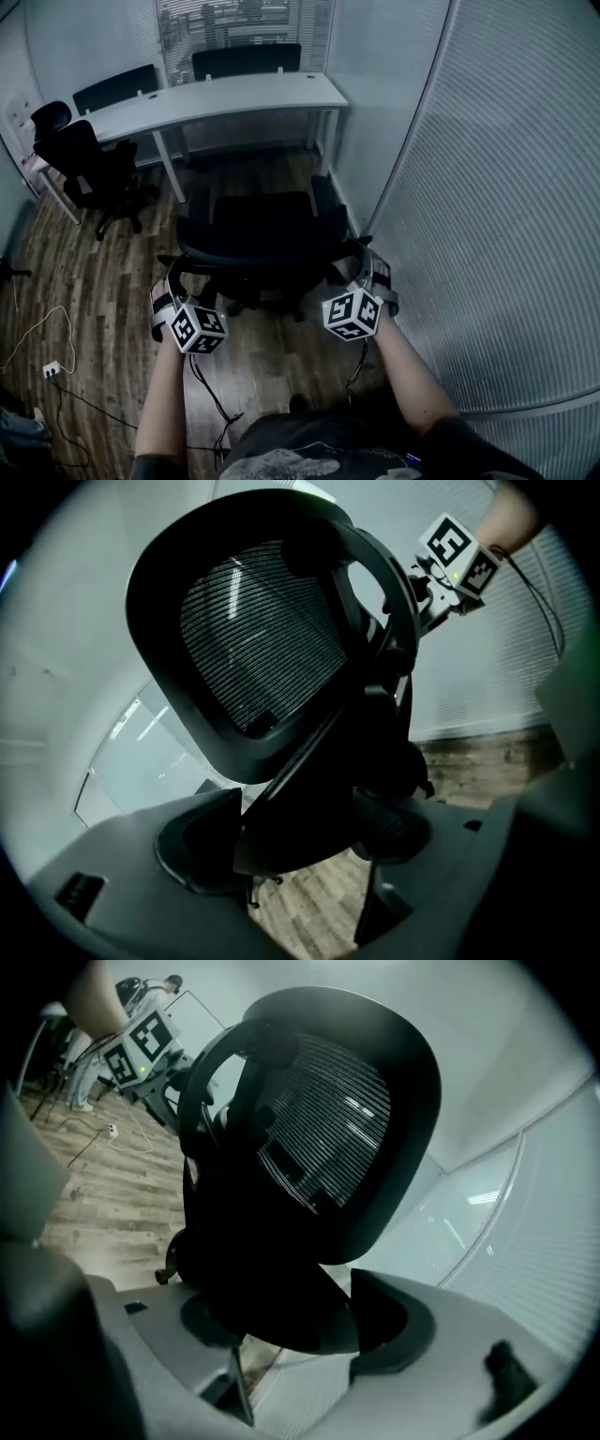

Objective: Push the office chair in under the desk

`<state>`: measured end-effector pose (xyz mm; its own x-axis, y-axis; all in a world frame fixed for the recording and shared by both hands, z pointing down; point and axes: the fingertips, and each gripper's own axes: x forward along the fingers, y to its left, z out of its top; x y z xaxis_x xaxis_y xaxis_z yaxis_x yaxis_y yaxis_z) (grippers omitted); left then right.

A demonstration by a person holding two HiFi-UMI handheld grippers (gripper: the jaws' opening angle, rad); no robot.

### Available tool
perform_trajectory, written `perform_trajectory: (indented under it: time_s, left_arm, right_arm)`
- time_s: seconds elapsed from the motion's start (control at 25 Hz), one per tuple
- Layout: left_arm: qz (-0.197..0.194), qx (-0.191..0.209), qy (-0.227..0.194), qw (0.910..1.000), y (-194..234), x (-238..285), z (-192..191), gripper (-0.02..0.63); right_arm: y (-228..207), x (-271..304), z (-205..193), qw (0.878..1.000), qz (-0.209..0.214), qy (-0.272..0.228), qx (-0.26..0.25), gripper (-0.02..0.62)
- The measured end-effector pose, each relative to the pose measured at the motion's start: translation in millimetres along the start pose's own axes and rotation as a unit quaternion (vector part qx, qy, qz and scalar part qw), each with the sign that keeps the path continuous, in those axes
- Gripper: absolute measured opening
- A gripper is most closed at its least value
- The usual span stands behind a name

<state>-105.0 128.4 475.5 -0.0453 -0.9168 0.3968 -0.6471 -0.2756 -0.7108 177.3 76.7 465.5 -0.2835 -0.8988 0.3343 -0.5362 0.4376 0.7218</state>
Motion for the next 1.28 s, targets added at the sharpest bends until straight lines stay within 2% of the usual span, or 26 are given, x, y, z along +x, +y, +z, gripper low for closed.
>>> perform_trajectory:
  time_s: [0.2, 0.32, 0.36, 0.4, 0.56, 0.84, 1.28]
  left_arm:
    - [0.013, 0.034, 0.012, 0.9993, 10, 17, -3, 0.354]
    - [0.047, 0.046, 0.003, 0.9978, 16, 27, -2, 0.349]
    - [0.056, 0.053, -0.001, 0.9970, 17, 30, -2, 0.307]
    - [0.059, 0.060, -0.004, 0.9964, 18, 32, -1, 0.301]
    - [0.054, 0.068, -0.002, 0.9962, 21, 42, 1, 0.293]
    - [0.041, 0.054, -0.002, 0.9977, 37, 70, 3, 0.291]
    - [0.043, 0.060, -0.038, 0.9965, 69, 160, 14, 0.291]
  right_arm:
    - [-4, 13, 1, 0.999, 0.007, -0.005, -0.036, 0.285]
    - [-8, 17, -2, 0.998, -0.004, -0.015, -0.055, 0.285]
    - [-8, 19, -4, 0.998, -0.006, -0.018, -0.060, 0.285]
    - [-9, 22, -4, 0.998, -0.007, -0.020, -0.062, 0.285]
    - [-13, 32, -4, 0.997, -0.003, -0.025, -0.071, 0.284]
    - [-23, 64, 2, 0.997, 0.015, -0.014, -0.073, 0.279]
    - [-49, 162, 9, 0.998, 0.017, 0.005, -0.062, 0.279]
